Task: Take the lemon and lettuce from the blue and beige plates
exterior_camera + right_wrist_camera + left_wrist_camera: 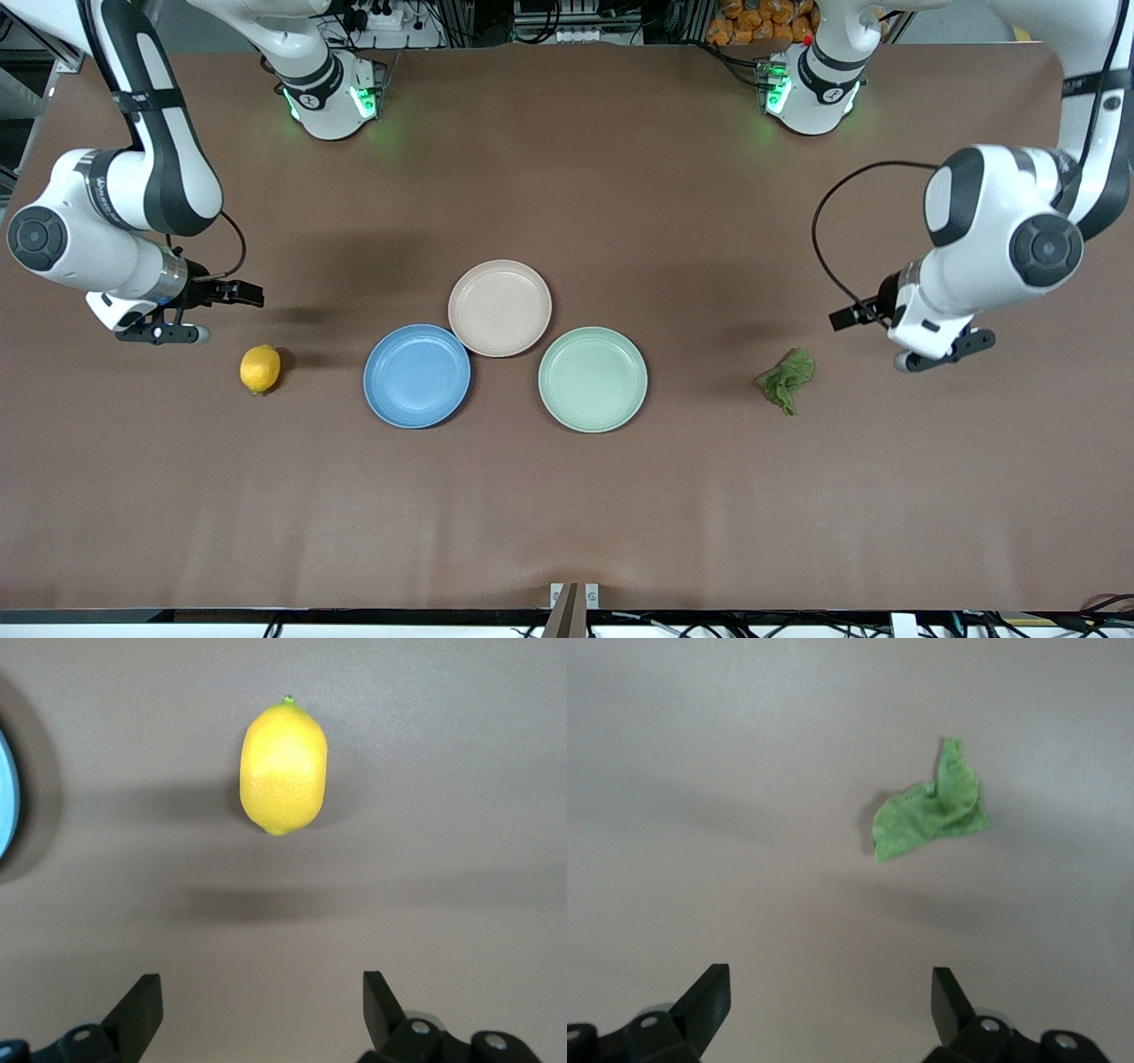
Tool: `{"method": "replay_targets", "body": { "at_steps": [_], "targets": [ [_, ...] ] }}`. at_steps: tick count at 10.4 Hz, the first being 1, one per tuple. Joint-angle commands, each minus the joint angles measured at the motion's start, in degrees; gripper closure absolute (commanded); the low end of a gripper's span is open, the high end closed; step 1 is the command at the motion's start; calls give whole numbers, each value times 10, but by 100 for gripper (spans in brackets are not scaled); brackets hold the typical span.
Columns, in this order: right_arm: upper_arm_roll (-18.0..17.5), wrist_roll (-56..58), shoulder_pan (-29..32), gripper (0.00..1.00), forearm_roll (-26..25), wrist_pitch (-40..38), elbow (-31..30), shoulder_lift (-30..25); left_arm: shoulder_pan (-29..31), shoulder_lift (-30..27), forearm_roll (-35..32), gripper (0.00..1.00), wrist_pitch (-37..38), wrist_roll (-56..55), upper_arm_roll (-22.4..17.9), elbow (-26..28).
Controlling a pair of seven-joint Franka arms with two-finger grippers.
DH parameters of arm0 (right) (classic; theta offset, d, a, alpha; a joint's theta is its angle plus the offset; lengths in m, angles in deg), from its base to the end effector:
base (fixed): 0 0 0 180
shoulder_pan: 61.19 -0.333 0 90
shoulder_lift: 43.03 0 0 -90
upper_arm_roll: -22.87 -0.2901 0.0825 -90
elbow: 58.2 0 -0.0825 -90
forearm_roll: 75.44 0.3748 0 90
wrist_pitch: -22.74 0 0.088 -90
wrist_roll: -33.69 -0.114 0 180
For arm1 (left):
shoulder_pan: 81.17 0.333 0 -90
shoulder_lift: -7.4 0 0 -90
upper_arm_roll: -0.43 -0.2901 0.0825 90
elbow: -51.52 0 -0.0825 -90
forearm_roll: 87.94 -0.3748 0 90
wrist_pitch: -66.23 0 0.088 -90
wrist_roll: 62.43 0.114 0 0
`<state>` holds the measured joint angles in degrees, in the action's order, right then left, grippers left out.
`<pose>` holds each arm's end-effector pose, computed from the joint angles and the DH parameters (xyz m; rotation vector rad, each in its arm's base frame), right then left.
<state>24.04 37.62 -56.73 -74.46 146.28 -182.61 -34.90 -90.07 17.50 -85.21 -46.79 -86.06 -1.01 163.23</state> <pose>0.5213 -0.0506 0.2896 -3.1079 0.0626 0.2423 0.5584 -0.0768 0.3507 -3.0912 -0.4738 0.2473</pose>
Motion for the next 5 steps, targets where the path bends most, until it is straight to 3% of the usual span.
{"method": "replay_targets", "body": {
  "at_steps": [1, 5],
  "targets": [
    [-4, -7, 4, 0, -9, 1, -31, -46, 2, -78, -3, 0, -19, 12, 1, 75],
    [-4, -6, 4, 0, -9, -31, -33, -79, 4, -111, -40, 0, -18, 11, 0, 78]
  ]
}}
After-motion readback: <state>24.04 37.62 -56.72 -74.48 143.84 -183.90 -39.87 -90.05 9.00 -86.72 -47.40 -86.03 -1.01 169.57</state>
